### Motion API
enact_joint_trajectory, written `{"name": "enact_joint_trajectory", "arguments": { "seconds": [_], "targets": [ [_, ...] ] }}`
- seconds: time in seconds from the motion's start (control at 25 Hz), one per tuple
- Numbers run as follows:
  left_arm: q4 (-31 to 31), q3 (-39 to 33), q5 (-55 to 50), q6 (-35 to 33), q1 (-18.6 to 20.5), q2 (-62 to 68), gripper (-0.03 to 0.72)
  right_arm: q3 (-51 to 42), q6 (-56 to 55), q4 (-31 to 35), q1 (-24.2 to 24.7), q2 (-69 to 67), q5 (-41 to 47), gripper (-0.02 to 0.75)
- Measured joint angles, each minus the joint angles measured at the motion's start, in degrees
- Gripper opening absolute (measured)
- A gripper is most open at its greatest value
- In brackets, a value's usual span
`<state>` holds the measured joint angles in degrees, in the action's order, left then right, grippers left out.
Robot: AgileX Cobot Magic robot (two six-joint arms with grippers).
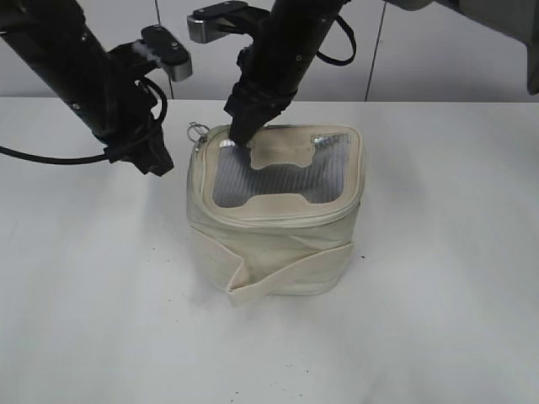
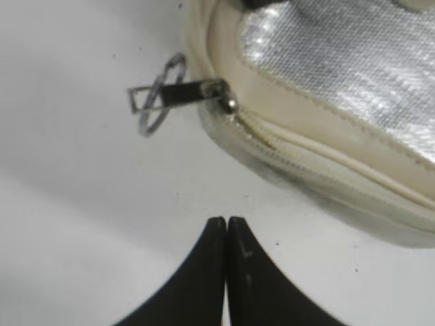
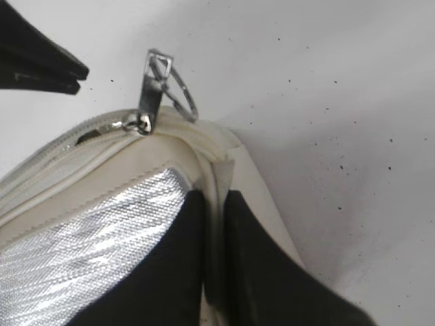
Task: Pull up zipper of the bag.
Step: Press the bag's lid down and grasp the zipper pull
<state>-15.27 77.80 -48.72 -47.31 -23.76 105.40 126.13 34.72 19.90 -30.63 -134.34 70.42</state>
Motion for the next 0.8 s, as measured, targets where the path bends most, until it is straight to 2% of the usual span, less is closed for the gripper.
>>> {"name": "enact_joint_trajectory", "arguments": {
  "seconds": [0.08, 0.16, 0.24, 0.32, 0.4, 0.44, 0.52, 0.8],
  "targets": [
    [1.9, 0.0, -0.35, 2.98, 0.0, 0.0, 0.013, 0.0, -0.21, 0.2, 0.0, 0.0, 0.0, 0.055],
    [2.94, 0.0, -0.83, 4.79, 0.0, -0.02, 0.061, 0.0, -0.26, 0.44, 0.0, 0.04, 0.0, 0.101],
    [3.25, 0.0, -1.07, 6.45, 0.06, -0.51, 0.143, 0.0, -0.48, 0.5, 0.0, 0.24, -0.23, 0.211],
    [3.19, 0.0, -1.06, 7.82, 0.24, -1.31, 0.234, 0.0, -1.31, 0.52, 0.0, 0.68, -0.35, 0.363],
    [2.13, 0.0, -1.06, 8.49, 0.94, -2.31, 0.323, 0.0, -1.82, 0.47, 0.0, 1.28, -0.35, 0.445],
    [1.14, 0.0, -1.06, 8.65, 1.46, -2.67, 0.365, 0.0, -1.93, 0.47, 0.0, 1.62, -0.35, 0.463],
    [-1.5, 0.05, -1.83, 8.77, 2.73, -2.93, 0.402, 0.0, -2.04, 0.05, 0.0, 2.47, -0.35, 0.47],
    [-8.99, 0.75, -3.55, 7.56, 7.62, -2.93, 0.424, 0.0, -0.15, -3.27, 0.7, 5.21, -0.35, 0.47]
  ]
}}
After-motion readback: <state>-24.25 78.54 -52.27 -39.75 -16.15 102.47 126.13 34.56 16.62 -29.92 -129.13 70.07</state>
